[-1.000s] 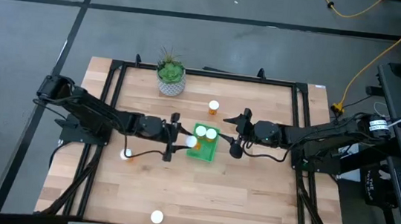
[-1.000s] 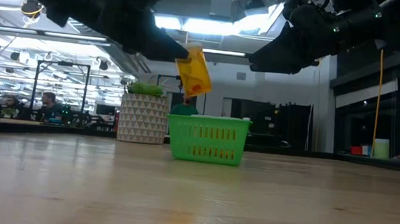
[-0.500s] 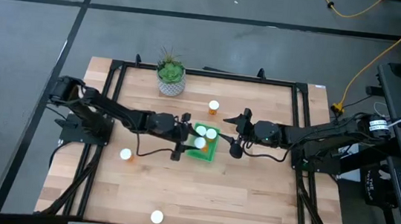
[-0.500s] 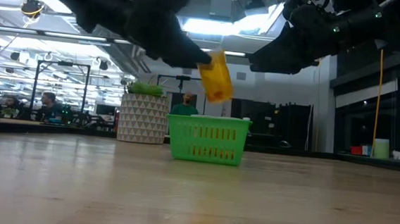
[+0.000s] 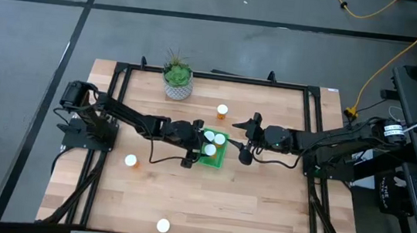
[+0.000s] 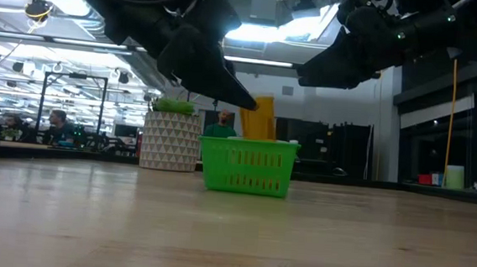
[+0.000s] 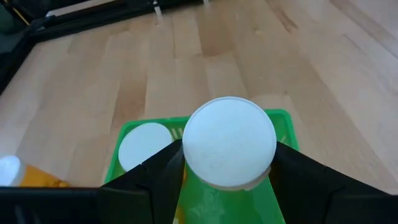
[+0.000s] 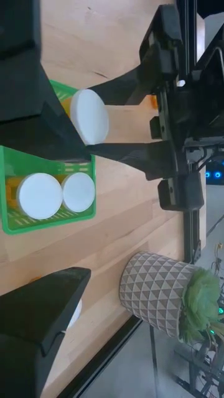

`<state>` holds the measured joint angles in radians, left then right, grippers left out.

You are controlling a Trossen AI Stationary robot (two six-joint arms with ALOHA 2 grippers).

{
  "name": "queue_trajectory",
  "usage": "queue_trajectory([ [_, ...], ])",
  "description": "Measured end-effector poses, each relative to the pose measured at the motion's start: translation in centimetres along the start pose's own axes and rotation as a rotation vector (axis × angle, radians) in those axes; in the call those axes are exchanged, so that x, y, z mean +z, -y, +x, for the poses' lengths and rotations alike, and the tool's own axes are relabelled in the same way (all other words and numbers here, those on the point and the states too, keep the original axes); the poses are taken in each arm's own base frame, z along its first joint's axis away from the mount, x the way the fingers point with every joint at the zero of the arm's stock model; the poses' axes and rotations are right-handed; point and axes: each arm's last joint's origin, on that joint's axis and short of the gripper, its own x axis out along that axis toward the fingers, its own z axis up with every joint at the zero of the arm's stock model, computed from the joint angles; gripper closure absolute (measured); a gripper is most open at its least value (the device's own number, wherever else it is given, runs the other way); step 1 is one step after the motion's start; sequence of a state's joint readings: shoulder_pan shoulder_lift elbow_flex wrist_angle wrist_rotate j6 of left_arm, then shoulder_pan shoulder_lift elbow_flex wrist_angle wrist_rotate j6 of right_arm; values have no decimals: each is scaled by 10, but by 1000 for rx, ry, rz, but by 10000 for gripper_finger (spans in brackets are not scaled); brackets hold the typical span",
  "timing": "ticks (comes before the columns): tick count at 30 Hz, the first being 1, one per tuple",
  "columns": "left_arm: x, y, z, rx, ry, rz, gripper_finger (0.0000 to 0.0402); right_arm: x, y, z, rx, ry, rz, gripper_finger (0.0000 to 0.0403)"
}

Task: Pick and place pill bottles into a basket
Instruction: Put the orange pill bottle into the green basket

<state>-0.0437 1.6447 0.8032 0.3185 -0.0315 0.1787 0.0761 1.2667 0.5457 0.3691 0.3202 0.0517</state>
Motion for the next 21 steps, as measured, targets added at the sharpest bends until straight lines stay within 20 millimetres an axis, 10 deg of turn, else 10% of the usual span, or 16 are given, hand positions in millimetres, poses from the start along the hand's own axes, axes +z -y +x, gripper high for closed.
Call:
queue_trajectory([
  [21, -11, 2, 14, -1, -17, 1, 192, 0, 0, 0, 0, 0, 1, 111],
])
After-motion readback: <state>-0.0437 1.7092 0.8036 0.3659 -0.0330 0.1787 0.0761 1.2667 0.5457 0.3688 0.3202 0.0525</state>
